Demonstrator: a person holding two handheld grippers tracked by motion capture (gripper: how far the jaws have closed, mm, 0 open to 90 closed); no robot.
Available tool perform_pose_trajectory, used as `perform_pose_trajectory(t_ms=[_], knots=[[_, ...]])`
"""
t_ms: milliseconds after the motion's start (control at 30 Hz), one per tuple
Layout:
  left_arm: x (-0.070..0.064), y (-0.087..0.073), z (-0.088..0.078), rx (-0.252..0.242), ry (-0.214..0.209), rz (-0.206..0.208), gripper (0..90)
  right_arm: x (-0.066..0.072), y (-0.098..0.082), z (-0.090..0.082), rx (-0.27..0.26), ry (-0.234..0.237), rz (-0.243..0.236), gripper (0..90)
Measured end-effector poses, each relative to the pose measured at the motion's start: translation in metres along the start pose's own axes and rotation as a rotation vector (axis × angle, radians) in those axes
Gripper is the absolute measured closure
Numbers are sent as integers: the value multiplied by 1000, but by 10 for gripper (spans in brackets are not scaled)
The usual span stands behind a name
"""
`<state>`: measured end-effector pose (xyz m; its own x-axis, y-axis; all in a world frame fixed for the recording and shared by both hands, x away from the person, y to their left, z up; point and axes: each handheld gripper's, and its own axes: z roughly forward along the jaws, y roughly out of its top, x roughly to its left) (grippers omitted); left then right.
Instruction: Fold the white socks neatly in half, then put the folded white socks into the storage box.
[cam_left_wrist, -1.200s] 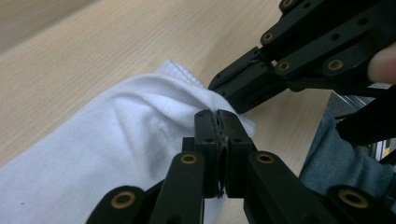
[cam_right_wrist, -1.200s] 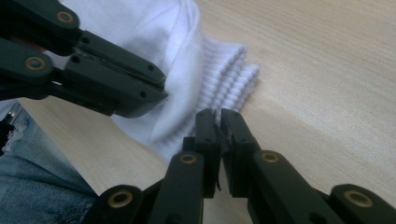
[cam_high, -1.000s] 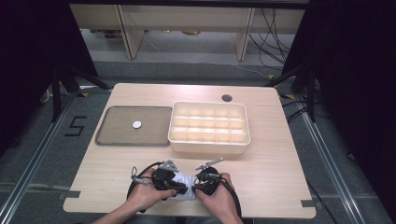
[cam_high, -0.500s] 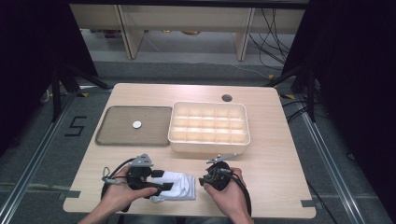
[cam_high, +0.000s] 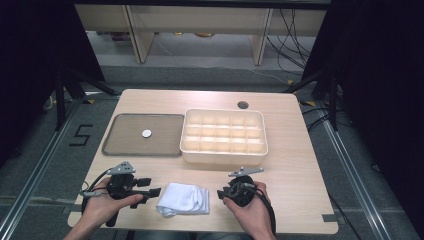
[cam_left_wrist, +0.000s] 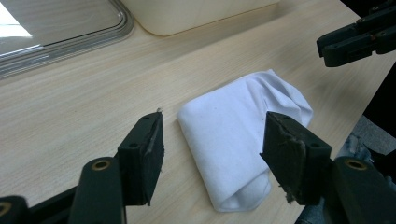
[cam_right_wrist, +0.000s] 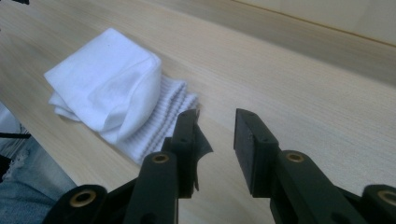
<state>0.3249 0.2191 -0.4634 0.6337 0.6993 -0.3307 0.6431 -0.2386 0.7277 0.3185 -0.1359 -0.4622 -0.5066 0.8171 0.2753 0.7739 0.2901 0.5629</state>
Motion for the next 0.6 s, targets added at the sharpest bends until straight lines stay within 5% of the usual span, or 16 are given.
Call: perform_pose_trajectory(t_ms=[400,600], knots=[[1,-6,5,17,-3,-29,375,2,0,-1,-1,0,-2,705],[2,-10,9,25,-22,-62,376,16,7,-1,8,19,-26,755]])
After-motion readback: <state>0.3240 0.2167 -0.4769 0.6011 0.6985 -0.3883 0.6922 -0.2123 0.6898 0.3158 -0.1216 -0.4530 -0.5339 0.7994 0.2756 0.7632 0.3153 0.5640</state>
